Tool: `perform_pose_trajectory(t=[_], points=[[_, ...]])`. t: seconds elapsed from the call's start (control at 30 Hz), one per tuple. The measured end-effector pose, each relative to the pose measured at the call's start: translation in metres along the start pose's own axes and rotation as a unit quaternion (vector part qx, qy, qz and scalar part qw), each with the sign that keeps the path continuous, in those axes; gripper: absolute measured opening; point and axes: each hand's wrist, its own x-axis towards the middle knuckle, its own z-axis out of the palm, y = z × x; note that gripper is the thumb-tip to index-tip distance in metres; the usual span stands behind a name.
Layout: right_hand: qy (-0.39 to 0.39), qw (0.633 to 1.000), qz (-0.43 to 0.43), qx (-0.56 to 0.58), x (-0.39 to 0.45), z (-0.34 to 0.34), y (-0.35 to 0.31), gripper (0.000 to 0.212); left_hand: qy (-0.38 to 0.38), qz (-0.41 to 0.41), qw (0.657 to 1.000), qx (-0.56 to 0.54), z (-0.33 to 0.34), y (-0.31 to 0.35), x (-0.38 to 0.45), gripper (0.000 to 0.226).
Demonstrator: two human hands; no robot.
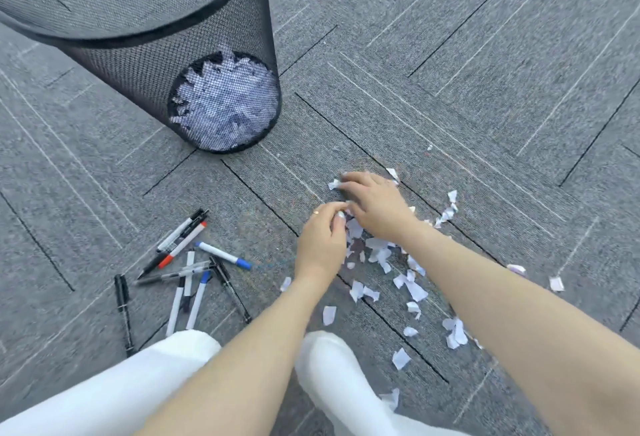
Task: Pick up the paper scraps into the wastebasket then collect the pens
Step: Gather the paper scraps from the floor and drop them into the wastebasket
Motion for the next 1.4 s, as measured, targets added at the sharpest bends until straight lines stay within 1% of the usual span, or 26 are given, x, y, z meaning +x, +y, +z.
perform_pose_trajectory(t=[0.1,0.17,0.2,0.27,0.33,0.4,0.47,0.5,0.57,0.6,0.63,0.67,0.7,0.77,0.83,0.87,0.93,0.97,1.0,1.07,1.1,1.17,1.2,1.27,1.33,1.4], points=[[0.085,0.994,0.021,0.066,-0.015,-0.004,0.008,0.025,-0.008,0.007,1.0,-0.013,-0.017,0.0,0.025,0.027],[0.136,0.983,0.07,0.098,-0.013,-0.016,0.018,0.025,-0.011,0.018,1.0,0.0,-0.02,0.002,0.043,0.028],[0.144,0.98,0.097,0.096,-0.008,-0.022,0.024,0.028,-0.011,0.027,0.999,0.025,-0.019,0.003,0.051,0.03],[0.105,0.984,0.131,0.062,-0.002,-0.031,0.033,0.036,-0.042,0.022,0.993,0.11,-0.011,0.002,0.065,0.039],[0.036,0.991,0.119,0.053,-0.005,-0.034,0.036,0.037,-0.112,-0.009,0.971,0.209,-0.003,0.001,0.07,0.051],[-0.005,0.991,0.105,0.083,-0.02,-0.028,0.037,0.032,-0.163,0.003,0.961,0.222,0.003,-0.001,0.062,0.051],[0.014,0.986,0.111,0.121,-0.033,-0.022,0.036,0.031,-0.185,0.055,0.966,0.174,0.006,-0.006,0.044,0.043],[0.041,0.982,0.122,0.137,-0.033,-0.021,0.037,0.03,-0.176,0.073,0.97,0.15,0.006,-0.008,0.035,0.041],[0.088,0.977,0.133,0.143,-0.023,-0.024,0.038,0.031,-0.102,0.072,0.987,0.099,0.011,-0.012,0.028,0.039],[0.095,0.979,0.123,0.129,-0.016,-0.025,0.037,0.034,-0.064,0.057,0.993,0.08,0.013,-0.011,0.029,0.039],[0.09,0.984,0.107,0.11,-0.009,-0.025,0.036,0.037,-0.042,0.044,0.995,0.076,0.016,-0.01,0.031,0.041],[0.075,0.989,0.087,0.089,-0.004,-0.024,0.033,0.04,-0.043,0.03,0.994,0.091,0.019,-0.008,0.035,0.044],[0.052,0.994,0.069,0.065,-0.001,-0.022,0.03,0.043,-0.062,0.019,0.99,0.122,0.02,-0.006,0.038,0.046],[0.013,0.999,0.041,0.014,-0.003,-0.016,0.026,0.043,-0.114,0.035,0.976,0.181,0.019,-0.006,0.04,0.047],[0.012,0.999,0.032,-0.014,-0.016,-0.01,0.026,0.038,-0.152,0.071,0.971,0.17,0.012,-0.008,0.035,0.04],[0.018,0.999,0.03,-0.004,-0.025,-0.008,0.028,0.033,-0.161,0.081,0.971,0.154,0.007,-0.01,0.029,0.037],[0.039,0.998,0.032,0.045,-0.047,-0.007,0.032,0.025,-0.141,0.093,0.977,0.13,-0.001,-0.012,0.016,0.032],[0.064,0.994,0.05,0.077,-0.056,-0.008,0.035,0.022,-0.115,0.094,0.982,0.117,-0.003,-0.014,0.013,0.03],[0.108,0.985,0.085,0.108,-0.062,-0.009,0.038,0.021,-0.088,0.094,0.986,0.106,-0.005,-0.015,0.012,0.031],[0.204,0.953,0.186,0.128,-0.065,-0.01,0.049,0.024,-0.065,0.082,0.986,0.127,0.0,-0.02,0.016,0.041],[0.221,0.938,0.237,0.12,-0.066,-0.01,0.054,0.029,-0.08,0.068,0.98,0.167,0.005,-0.021,0.019,0.049],[0.182,0.932,0.298,0.094,-0.068,-0.006,0.061,0.043,-0.135,0.043,0.96,0.242,0.019,-0.018,0.022,0.063],[0.153,0.938,0.301,0.082,-0.071,-0.002,0.062,0.047,-0.157,0.034,0.953,0.258,0.028,-0.015,0.022,0.066],[0.122,0.953,0.267,0.08,-0.078,0.006,0.056,0.049,-0.184,0.037,0.942,0.277,0.043,-0.008,0.02,0.068],[0.112,0.968,0.208,0.087,-0.088,0.011,0.043,0.05,-0.191,0.065,0.932,0.3,0.052,-0.006,0.013,0.067],[0.098,0.981,0.156,0.062,-0.097,0.022,0.034,0.053,-0.186,0.112,0.918,0.331,0.052,-0.013,0.003,0.064]])
